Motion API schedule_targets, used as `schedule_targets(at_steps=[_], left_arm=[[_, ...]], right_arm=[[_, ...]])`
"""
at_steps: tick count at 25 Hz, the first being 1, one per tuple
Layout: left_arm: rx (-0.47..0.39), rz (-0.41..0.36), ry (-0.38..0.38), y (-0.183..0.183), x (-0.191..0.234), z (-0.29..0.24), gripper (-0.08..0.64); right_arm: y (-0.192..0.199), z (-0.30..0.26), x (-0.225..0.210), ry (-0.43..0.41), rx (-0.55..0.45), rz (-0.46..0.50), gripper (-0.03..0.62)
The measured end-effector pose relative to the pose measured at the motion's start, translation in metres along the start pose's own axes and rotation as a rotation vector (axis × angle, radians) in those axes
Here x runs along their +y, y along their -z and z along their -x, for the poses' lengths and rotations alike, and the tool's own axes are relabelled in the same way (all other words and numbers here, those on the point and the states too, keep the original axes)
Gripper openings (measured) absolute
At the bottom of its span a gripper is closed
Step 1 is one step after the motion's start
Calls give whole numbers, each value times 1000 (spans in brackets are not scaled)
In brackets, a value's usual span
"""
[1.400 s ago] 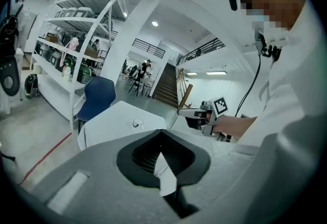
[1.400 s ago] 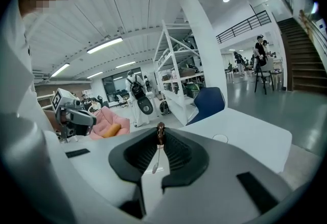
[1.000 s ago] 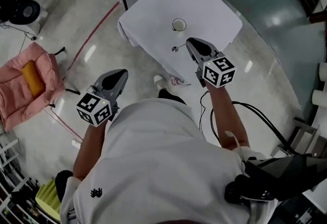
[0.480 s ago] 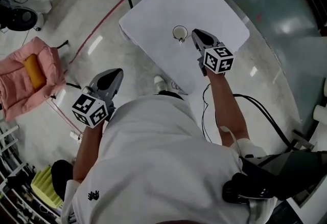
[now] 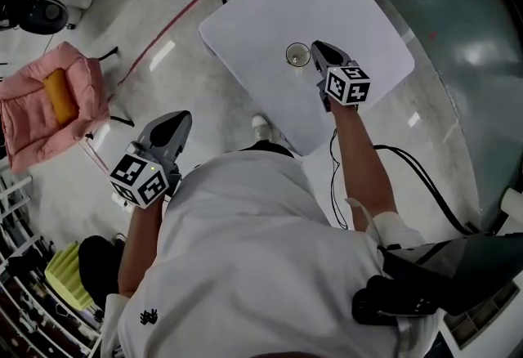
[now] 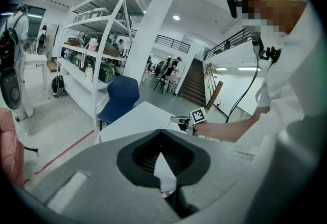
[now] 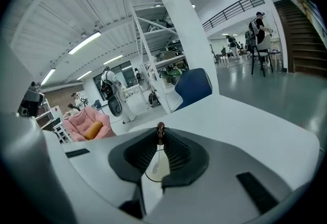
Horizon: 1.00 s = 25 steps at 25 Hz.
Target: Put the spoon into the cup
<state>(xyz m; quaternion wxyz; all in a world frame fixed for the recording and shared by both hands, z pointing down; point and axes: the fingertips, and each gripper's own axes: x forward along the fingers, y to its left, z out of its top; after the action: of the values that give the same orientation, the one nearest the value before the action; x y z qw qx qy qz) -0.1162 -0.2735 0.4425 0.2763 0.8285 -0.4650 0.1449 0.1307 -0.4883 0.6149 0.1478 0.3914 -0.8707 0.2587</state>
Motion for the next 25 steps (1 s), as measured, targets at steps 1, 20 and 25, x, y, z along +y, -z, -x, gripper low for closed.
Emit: schedule_targets(at_steps=[1,20,25], left_arm=[[2,4,-7,0,2,0,5],[37,22,-59,5,12,-8,4],[37,27,-56,5,12,-3,5]], right_arm=[[3,-5,-2,-3,7,-6,46],[55,-55,-25,-6,64,-67,46],[56,-53,-27,12,59,-68,46]])
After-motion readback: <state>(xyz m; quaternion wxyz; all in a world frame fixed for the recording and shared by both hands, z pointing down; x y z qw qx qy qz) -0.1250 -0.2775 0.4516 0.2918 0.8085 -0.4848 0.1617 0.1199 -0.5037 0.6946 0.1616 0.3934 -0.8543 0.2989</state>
